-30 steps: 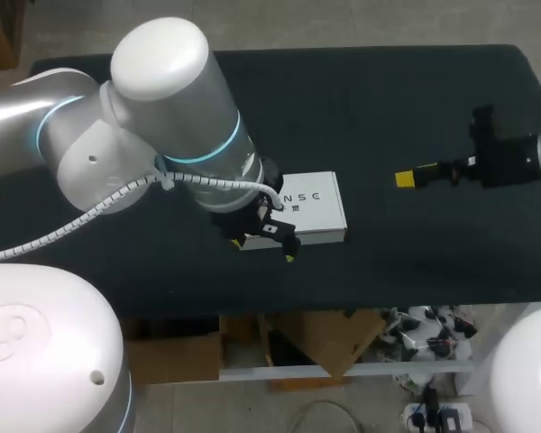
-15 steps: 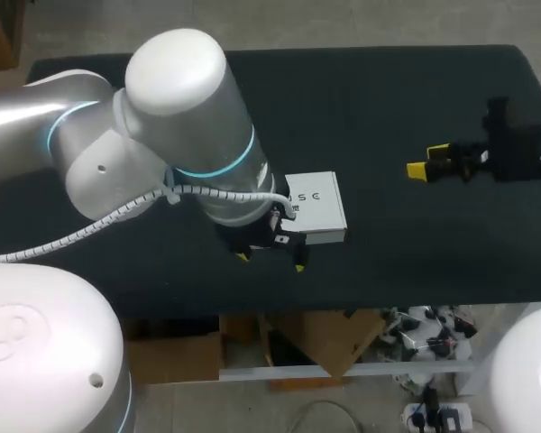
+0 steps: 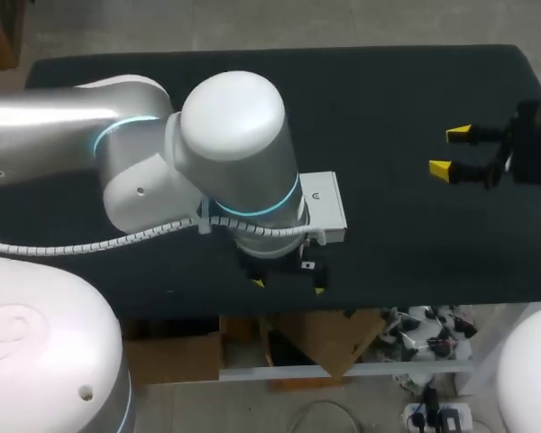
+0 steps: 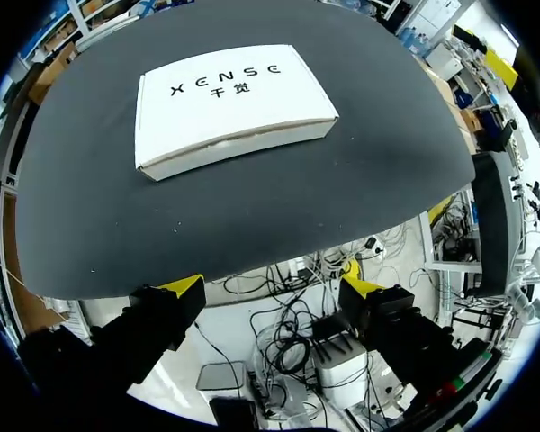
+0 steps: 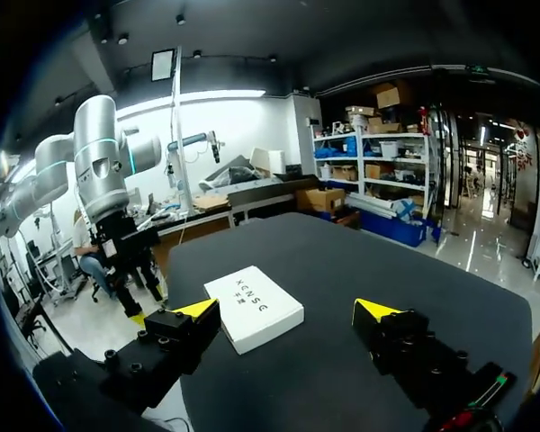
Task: Assemble the packaging by folding the flat box into shape, placing the metal phone stand inside, and closing the box properly
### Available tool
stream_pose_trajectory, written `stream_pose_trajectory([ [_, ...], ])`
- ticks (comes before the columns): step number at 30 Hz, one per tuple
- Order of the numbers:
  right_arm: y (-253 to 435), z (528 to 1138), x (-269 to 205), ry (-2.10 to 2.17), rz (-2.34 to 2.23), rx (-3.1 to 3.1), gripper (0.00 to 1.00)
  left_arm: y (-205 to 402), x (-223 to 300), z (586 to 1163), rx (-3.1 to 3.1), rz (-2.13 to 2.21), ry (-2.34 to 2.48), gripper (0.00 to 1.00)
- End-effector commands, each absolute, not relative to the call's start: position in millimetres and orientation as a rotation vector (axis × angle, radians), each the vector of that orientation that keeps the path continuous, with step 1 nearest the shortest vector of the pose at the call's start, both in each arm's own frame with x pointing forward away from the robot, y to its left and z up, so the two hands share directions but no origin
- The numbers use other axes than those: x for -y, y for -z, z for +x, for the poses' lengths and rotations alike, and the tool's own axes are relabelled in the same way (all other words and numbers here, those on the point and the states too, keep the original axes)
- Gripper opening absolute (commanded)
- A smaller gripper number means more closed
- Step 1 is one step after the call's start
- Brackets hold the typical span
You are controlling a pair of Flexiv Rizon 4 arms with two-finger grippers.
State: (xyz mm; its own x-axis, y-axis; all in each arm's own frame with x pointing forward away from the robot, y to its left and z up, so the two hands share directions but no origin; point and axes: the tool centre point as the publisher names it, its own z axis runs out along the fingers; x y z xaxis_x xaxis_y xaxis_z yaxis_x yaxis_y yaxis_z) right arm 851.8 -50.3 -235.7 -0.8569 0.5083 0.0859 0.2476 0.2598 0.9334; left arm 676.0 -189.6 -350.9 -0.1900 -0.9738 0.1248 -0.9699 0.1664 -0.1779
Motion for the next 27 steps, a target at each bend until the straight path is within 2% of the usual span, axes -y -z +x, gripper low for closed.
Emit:
stream_pose_trajectory([
  [1,244,866,52,-1.673,0.664,-2.264,1.0,374,208,688,-2.344,-2.003,0.271,1.0],
  [27,248,873,56,-1.677,0.673,-2.253,1.0,399,216,735,-2.158,-2.077,0.206,1.0],
])
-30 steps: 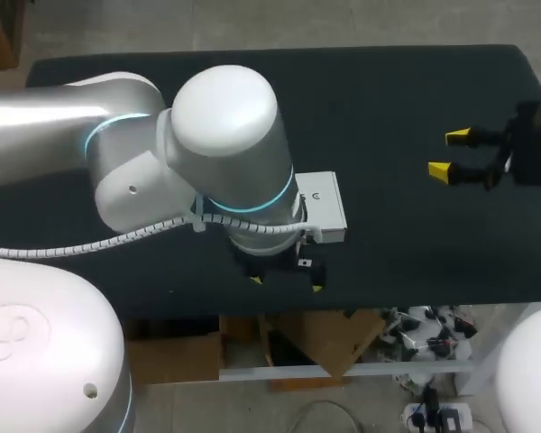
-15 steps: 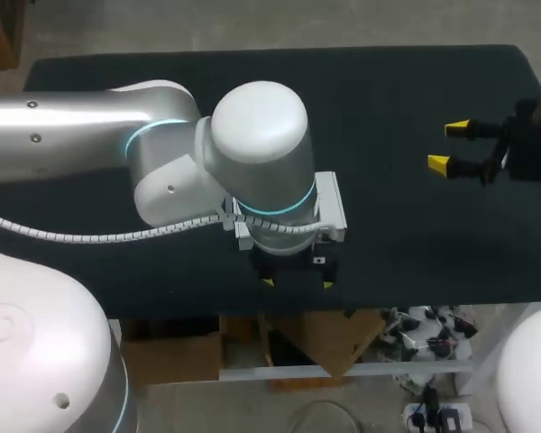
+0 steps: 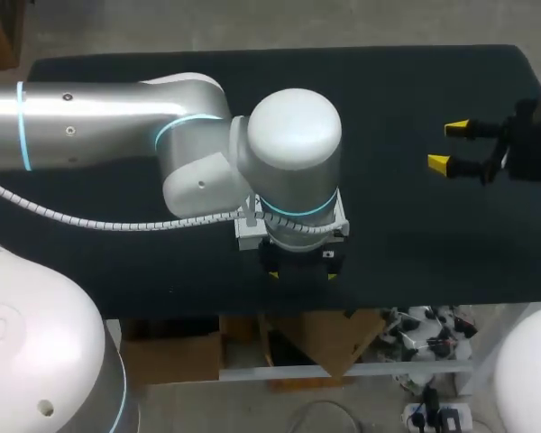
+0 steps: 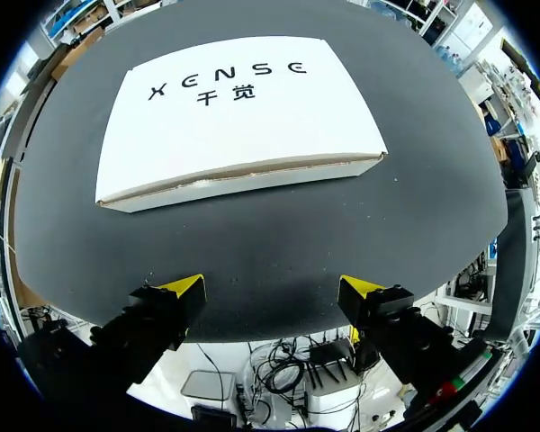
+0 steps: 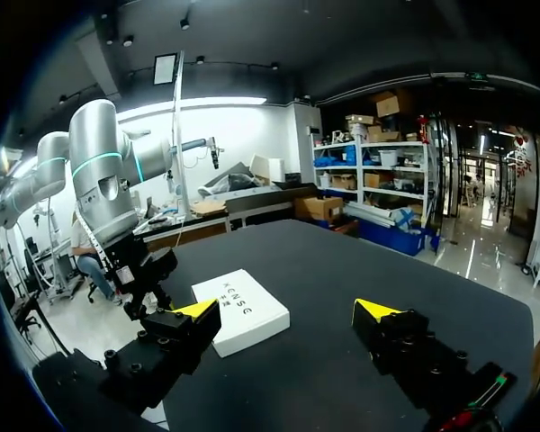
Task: Assemble the packaging by folding the flat box into shape, placing the metal phone stand inside, and closing the box properly
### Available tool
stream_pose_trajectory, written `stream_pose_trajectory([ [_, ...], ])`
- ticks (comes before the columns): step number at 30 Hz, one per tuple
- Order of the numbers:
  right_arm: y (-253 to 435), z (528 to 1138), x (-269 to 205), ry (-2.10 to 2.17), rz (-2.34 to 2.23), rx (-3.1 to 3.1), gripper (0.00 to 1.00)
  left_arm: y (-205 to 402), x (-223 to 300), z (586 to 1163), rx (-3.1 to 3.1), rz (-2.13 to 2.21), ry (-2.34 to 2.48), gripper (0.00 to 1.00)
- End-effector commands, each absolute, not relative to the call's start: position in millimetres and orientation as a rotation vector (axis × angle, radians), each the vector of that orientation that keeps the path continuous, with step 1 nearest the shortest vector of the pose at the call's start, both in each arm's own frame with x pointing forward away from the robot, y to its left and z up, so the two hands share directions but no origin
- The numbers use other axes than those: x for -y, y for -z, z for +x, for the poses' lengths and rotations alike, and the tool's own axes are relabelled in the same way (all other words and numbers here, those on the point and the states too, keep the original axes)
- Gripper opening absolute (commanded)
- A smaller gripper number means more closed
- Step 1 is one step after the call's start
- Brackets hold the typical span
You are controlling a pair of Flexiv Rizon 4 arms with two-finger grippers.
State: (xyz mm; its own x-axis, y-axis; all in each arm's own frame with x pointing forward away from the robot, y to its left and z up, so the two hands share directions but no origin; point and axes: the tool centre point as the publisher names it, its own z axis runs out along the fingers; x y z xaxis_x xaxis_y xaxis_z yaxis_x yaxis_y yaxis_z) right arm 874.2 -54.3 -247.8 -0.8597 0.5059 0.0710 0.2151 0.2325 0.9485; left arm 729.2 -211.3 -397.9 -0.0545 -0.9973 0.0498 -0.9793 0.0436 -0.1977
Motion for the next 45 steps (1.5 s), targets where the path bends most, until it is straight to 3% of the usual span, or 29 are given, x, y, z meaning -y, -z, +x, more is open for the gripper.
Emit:
stream_pose_trajectory([
  [1,248,873,56,-1.677,0.673,-2.253,1.0,400,215,737,-2.158,-2.079,0.206,1.0],
  [45,247,897,65,-1.649,0.567,-2.219,1.0,401,186,865,-2.046,-2.267,0.207,1.0],
])
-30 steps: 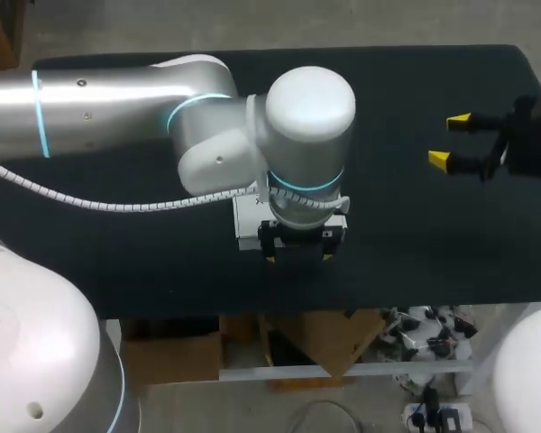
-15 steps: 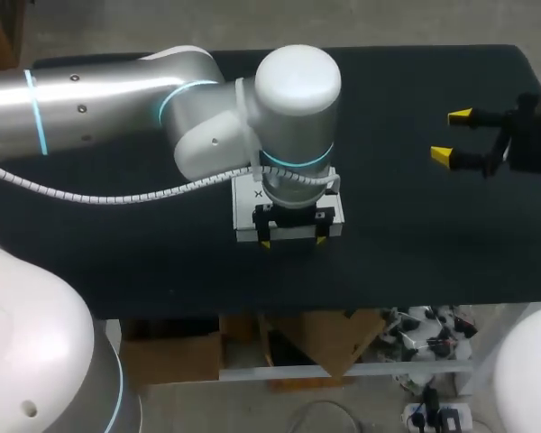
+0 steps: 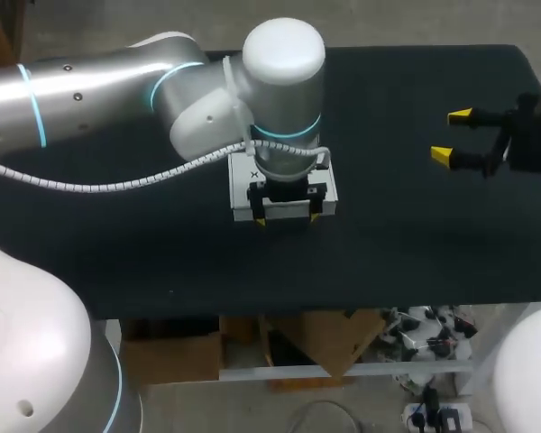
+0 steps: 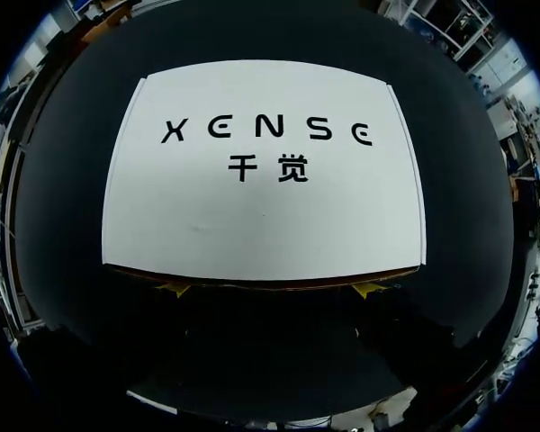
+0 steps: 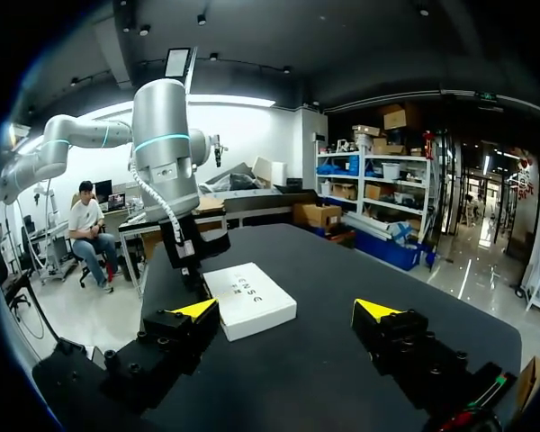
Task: Assemble the packaging by folding the flat box into shape, placing the metal phone stand inside, and closing the box properly
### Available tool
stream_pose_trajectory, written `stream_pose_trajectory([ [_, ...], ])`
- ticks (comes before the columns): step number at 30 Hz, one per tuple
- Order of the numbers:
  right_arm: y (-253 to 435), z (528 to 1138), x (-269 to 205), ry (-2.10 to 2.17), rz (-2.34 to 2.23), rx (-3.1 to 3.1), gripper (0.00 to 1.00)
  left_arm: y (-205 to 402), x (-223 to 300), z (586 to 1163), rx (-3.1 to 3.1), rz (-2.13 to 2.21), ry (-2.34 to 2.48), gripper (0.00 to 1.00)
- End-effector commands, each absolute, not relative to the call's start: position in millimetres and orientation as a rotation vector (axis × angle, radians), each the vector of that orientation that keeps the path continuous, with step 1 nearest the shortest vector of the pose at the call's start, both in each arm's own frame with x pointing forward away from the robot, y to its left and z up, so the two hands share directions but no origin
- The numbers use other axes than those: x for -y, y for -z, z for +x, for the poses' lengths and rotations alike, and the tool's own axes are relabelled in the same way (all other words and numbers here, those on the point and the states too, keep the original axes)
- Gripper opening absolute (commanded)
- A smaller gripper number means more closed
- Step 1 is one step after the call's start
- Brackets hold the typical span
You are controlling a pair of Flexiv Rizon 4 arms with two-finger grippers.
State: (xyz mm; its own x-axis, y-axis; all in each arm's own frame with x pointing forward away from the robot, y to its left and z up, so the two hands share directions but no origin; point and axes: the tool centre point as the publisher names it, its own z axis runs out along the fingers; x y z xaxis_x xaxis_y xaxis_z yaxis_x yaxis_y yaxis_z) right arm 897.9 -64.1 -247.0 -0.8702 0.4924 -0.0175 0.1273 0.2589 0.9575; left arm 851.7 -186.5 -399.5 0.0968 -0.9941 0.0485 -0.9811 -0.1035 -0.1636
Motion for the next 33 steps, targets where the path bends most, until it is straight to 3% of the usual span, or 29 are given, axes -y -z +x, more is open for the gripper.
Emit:
stream_pose_trajectory([
  [1,247,897,65,-1.649,0.567,-2.219,1.0,402,186,869,-2.046,-2.269,0.207,1.0],
  [33,247,897,65,-1.649,0.567,-2.219,1.0,407,172,1028,-2.054,-2.274,0.172,1.0],
])
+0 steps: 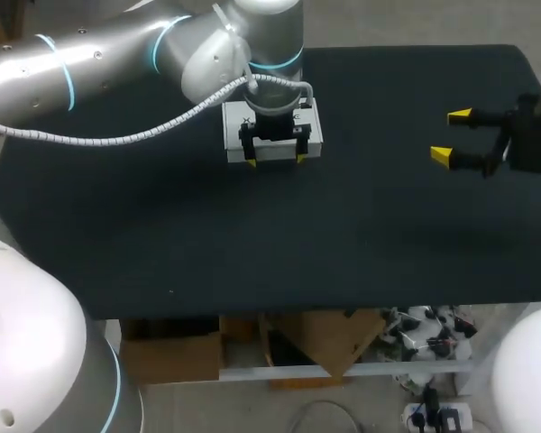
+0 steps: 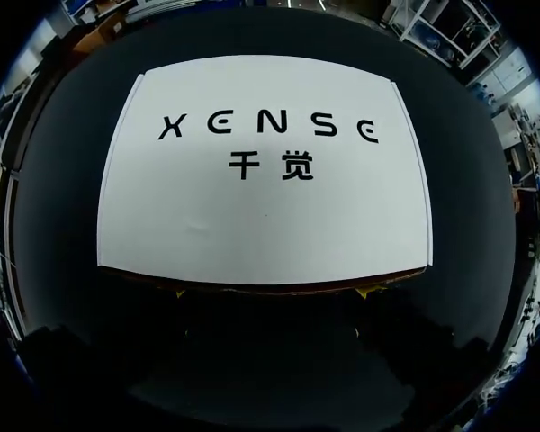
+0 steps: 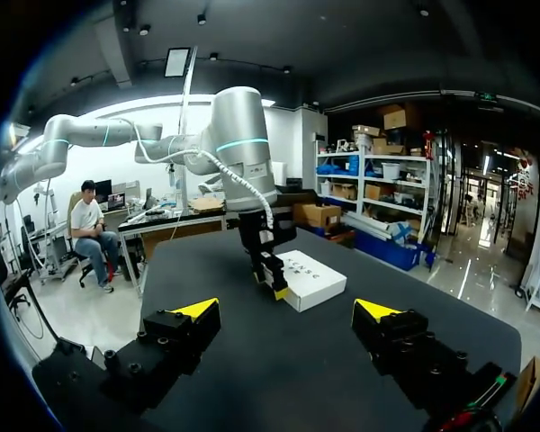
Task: Assemble the packaging by folding the flat box into shape, placing the metal phone stand inside, and closing the box properly
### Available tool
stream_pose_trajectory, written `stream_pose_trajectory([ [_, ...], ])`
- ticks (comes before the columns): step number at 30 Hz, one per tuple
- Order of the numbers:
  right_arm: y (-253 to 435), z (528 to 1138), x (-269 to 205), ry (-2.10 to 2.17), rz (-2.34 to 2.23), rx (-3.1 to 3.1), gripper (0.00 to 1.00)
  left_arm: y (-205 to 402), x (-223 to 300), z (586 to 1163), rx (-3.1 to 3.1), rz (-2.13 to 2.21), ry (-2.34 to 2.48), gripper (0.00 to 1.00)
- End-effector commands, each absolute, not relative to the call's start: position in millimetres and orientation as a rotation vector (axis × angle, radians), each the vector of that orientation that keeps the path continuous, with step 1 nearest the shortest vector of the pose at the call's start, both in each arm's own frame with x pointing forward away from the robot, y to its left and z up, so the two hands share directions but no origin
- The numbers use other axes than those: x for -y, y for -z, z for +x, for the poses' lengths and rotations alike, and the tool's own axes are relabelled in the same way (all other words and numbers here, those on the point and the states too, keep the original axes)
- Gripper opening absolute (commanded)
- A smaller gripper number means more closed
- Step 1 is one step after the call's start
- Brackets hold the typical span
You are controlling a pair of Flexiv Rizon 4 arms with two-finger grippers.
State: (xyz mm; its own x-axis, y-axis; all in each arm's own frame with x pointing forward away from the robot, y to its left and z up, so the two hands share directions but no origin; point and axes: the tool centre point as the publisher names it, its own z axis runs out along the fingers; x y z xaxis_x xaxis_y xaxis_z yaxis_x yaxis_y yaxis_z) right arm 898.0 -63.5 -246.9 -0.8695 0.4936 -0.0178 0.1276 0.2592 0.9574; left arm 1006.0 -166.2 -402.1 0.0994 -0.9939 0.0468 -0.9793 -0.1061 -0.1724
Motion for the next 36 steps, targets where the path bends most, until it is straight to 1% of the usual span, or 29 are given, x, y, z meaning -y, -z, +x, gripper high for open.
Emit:
stream_pose_trajectory([
  [1,247,897,65,-1.649,0.567,-2.219,1.0,406,171,1033,-2.055,-2.273,0.173,1.0],
  [17,247,897,65,-1.649,0.567,-2.219,1.0,404,163,1102,-2.05,-2.267,0.175,1.0],
  [24,247,897,65,-1.649,0.567,-2.219,1.0,399,158,1122,-2.067,-2.267,0.199,1.0],
  [29,247,897,65,-1.649,0.567,-2.219,1.0,391,152,1106,-2.115,-2.221,0.257,1.0],
  [36,247,897,65,-1.649,0.567,-2.219,1.0,371,132,1058,-2.162,-2.108,0.409,1.0],
])
